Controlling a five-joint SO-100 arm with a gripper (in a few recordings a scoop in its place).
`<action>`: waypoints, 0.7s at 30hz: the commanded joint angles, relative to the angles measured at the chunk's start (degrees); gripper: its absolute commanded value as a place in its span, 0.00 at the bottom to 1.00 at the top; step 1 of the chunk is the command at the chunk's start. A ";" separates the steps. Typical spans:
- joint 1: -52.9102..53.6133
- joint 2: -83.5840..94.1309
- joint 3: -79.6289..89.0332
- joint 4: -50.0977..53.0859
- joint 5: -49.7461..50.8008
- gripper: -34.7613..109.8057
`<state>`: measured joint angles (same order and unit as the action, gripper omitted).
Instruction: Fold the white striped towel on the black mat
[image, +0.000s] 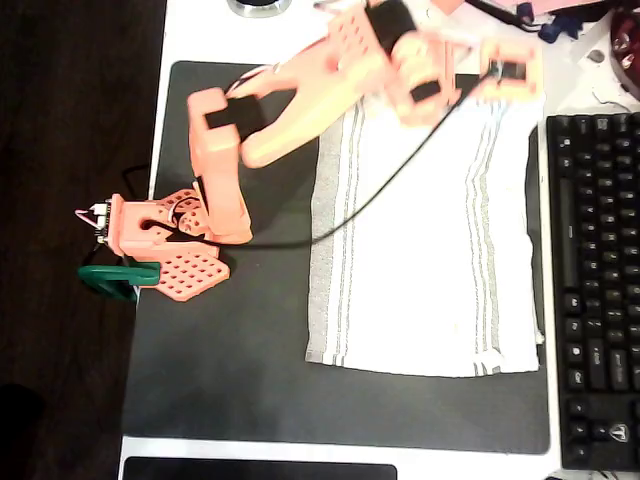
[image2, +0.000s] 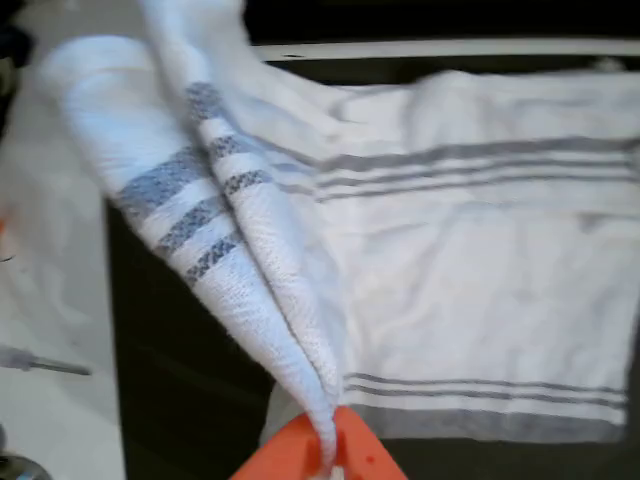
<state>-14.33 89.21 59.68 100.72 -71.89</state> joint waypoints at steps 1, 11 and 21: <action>6.06 8.00 7.03 -1.14 -4.48 0.24; 31.73 17.14 35.68 -19.86 -19.86 0.24; 42.71 16.00 41.84 -32.26 -21.45 0.38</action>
<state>26.98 103.27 101.07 69.26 -93.08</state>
